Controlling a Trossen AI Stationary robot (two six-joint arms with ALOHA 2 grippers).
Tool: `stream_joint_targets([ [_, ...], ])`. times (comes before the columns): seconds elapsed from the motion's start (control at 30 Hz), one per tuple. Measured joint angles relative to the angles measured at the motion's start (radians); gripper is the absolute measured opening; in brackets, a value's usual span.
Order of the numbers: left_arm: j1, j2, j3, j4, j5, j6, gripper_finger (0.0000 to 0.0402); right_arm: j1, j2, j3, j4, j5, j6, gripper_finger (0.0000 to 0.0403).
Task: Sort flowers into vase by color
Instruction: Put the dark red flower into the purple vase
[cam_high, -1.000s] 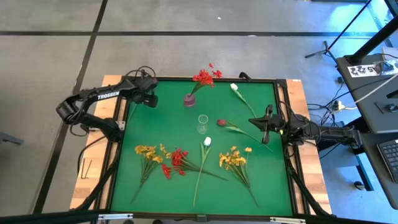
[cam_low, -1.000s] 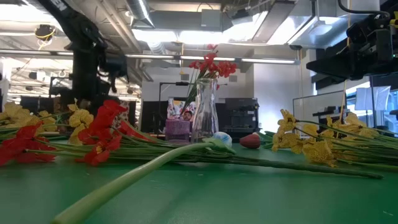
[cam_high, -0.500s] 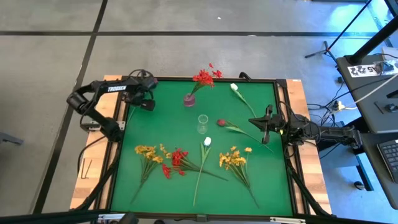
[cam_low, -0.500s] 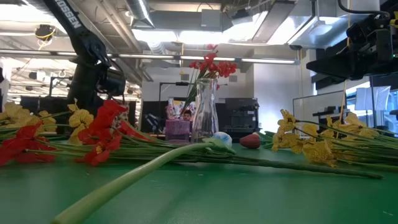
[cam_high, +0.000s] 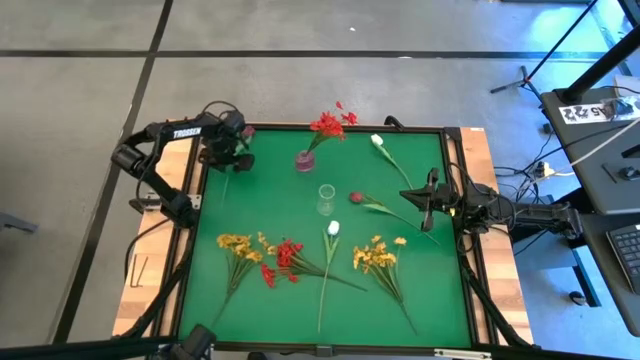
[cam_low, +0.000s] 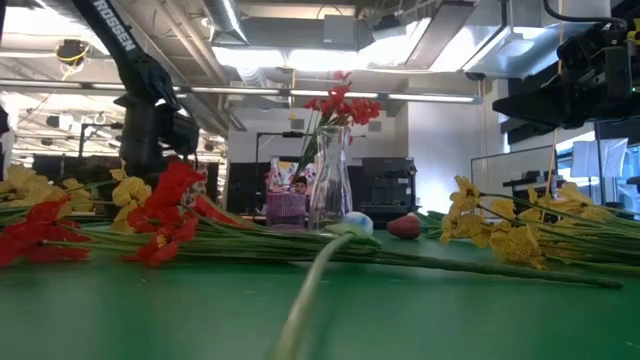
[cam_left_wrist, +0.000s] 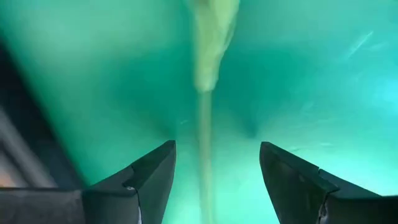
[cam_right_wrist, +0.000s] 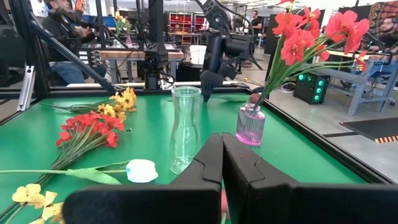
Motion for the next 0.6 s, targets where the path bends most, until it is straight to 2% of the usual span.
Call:
stream_joint_targets([
  [0.1, -0.003, 0.000, 0.000, 0.012, 0.034, -0.005, 0.0229, 0.000, 0.000, 0.000, 0.000, 0.000, 0.000, 0.0001],
  [0.3, -0.033, 0.000, 0.000, 0.017, 0.014, -0.065, 0.0218, 0.000, 0.000, 0.000, 0.000, 0.000, 0.000, 0.0001],
  [0.43, -0.064, -0.001, 0.000, 0.017, -0.002, -0.105, 0.0186, 0.000, 0.000, 0.000, 0.000, 0.000, 0.000, 0.0001],
  [0.6, -0.107, -0.001, 0.001, 0.056, -0.034, -0.161, 0.0125, 0.000, 0.000, 0.000, 0.000, 0.000, 0.000, 0.0001],
])
